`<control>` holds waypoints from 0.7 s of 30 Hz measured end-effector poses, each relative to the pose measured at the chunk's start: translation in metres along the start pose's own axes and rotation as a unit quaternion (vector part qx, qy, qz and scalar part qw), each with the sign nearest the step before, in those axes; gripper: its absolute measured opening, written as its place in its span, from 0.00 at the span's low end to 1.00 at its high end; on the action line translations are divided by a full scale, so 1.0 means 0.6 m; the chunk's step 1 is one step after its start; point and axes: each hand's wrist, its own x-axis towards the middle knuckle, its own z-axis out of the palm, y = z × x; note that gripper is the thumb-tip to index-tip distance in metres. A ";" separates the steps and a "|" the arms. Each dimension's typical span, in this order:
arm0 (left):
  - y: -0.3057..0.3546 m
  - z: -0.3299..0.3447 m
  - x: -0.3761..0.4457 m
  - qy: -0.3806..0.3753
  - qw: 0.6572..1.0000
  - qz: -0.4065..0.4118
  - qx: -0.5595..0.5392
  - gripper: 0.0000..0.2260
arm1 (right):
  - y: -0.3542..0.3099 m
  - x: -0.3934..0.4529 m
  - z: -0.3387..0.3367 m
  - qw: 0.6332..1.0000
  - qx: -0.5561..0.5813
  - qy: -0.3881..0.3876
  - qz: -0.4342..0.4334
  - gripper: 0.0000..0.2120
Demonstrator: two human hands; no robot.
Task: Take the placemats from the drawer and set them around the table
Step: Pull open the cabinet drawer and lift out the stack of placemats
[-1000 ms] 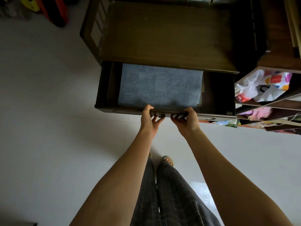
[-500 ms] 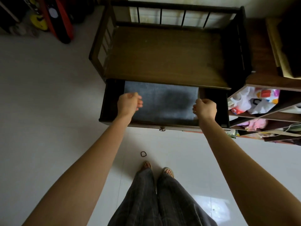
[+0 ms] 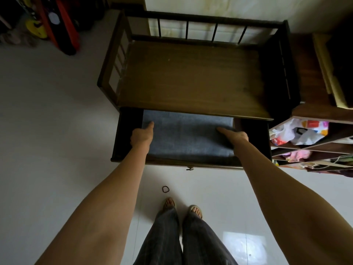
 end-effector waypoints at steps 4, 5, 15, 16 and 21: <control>0.006 0.003 -0.001 -0.014 1.000 -0.003 -0.016 0.30 | -0.001 -0.009 -0.001 0.998 0.057 -0.012 0.023 0.38; 0.009 0.003 -0.003 -0.018 1.000 -0.003 -0.014 0.30 | -0.001 -0.015 0.001 0.997 0.069 -0.011 0.027 0.38; 0.030 -0.003 -0.018 0.004 0.998 0.022 0.057 0.28 | -0.024 -0.043 -0.008 0.997 0.074 0.011 0.010 0.35; 0.035 -0.004 -0.018 0.004 0.998 0.020 0.052 0.28 | -0.029 -0.044 -0.011 0.997 0.080 0.014 0.008 0.35; 0.055 -0.019 -0.020 0.002 0.999 0.021 0.045 0.27 | -0.039 -0.049 -0.023 0.995 0.094 0.016 -0.001 0.33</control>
